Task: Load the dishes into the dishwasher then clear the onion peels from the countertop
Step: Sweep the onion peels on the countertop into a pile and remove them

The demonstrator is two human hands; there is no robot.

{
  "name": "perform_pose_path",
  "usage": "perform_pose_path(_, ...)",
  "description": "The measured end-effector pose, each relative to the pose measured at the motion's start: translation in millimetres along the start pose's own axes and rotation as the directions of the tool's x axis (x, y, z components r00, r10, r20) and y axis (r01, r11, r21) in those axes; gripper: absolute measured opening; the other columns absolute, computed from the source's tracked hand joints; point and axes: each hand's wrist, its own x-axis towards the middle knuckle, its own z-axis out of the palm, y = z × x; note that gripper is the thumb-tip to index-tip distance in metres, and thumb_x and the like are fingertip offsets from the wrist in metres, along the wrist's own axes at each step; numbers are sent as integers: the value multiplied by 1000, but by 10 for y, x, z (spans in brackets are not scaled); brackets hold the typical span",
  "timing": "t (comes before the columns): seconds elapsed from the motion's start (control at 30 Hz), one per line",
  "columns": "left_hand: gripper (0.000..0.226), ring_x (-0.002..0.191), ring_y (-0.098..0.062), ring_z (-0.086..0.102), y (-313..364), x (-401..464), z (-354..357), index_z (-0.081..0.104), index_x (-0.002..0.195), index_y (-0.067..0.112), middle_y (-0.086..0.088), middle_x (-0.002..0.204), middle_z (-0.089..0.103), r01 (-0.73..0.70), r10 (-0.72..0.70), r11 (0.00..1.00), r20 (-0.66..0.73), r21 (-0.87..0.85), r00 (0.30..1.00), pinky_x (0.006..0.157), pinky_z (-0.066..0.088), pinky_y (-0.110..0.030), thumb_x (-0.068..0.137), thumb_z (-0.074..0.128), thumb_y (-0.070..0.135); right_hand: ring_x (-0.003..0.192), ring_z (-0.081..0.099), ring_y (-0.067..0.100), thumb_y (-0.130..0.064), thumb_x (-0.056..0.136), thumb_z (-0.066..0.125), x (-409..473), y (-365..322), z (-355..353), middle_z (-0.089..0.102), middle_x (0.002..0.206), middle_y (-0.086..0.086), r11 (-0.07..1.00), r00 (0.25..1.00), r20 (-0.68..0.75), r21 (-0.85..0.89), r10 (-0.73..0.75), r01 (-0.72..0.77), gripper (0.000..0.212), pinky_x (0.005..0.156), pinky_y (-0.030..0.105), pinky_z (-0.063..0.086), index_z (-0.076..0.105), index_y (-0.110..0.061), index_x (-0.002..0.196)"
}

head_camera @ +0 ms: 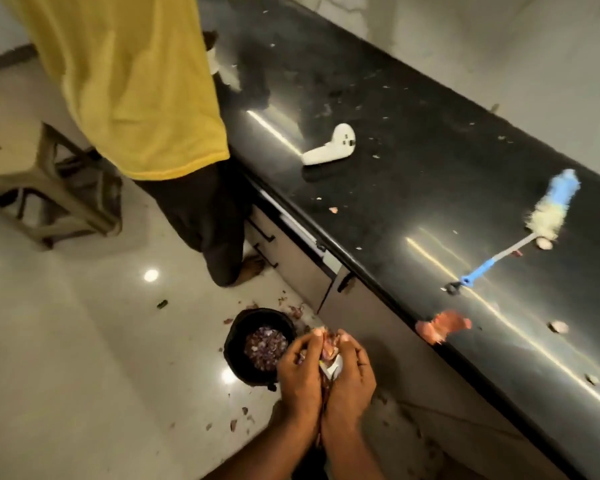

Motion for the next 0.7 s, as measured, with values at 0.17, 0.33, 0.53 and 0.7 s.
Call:
perform_pose_path(0.17,13,92,-19,77,-428,620,-479,82,96,31,4,95,80,77,-66,996,-184,52,981,87,61,-41,97,70,37,89,78,23,-4,100,63,287,731,242,80,96,7,977,982,59,-132,178,-169,15,69,26,61,78,-6,102)
perform_pose_path(0.33,17,92,-28,76,-942,1181,-774,81,93,12,-7,92,80,105,-133,990,-343,-99,930,82,62,-37,100,67,19,90,77,23,-11,100,64,671,1511,277,80,98,7,917,959,82,-324,273,-233,17,77,35,61,81,-11,99)
perform_pose_path(0.53,17,88,-23,76,-1465,1819,-1072,81,91,21,-3,90,80,152,-173,985,-423,-84,890,77,61,-33,100,67,26,93,76,13,-41,97,66,1159,2342,249,79,102,-8,792,933,120,-571,339,-215,22,84,35,61,79,-28,109)
perform_pose_path(0.7,26,94,-26,74,-1737,2325,-1135,79,89,26,0,91,79,241,-239,969,-433,-51,869,89,61,-48,95,67,49,103,76,26,-33,91,73,1572,2822,383,79,108,3,800,916,41,-503,399,-326,25,98,52,58,80,-19,110)
